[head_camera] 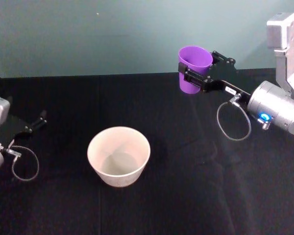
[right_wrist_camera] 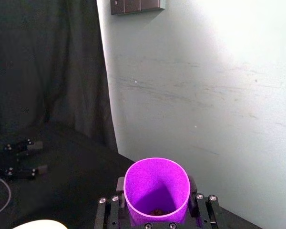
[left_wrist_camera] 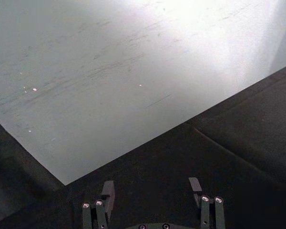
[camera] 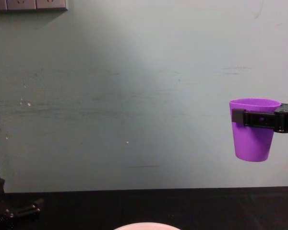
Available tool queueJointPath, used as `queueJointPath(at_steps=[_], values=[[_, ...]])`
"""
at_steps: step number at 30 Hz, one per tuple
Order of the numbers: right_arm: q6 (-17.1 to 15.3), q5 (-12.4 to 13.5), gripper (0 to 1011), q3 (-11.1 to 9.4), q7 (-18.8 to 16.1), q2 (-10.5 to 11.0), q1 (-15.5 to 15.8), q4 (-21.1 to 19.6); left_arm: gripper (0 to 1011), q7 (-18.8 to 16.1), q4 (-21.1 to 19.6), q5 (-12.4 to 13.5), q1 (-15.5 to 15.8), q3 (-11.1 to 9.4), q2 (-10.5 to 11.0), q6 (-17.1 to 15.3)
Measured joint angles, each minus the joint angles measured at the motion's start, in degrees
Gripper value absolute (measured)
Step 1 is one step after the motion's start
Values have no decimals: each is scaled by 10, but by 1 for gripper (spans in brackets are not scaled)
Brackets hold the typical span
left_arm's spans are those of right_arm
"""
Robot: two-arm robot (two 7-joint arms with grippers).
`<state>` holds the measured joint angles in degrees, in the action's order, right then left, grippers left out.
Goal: Pick up the cup and pour the mung beans from the cup into the bowl.
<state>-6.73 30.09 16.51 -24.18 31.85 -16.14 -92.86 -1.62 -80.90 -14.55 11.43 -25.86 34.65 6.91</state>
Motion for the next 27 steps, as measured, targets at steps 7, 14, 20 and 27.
queueJointPath(at_steps=[7,14,20,27], values=[[0,0,726,0,0,0,0,0,1011,0,0,0,0,0,0,0],[0,0,726,0,0,0,0,0,1011,0,0,0,0,0,0,0],[0,0,726,0,0,0,0,0,1011,0,0,0,0,0,0,0],[0,0,724,0,0,0,0,0,1011,0,0,0,0,0,0,0]])
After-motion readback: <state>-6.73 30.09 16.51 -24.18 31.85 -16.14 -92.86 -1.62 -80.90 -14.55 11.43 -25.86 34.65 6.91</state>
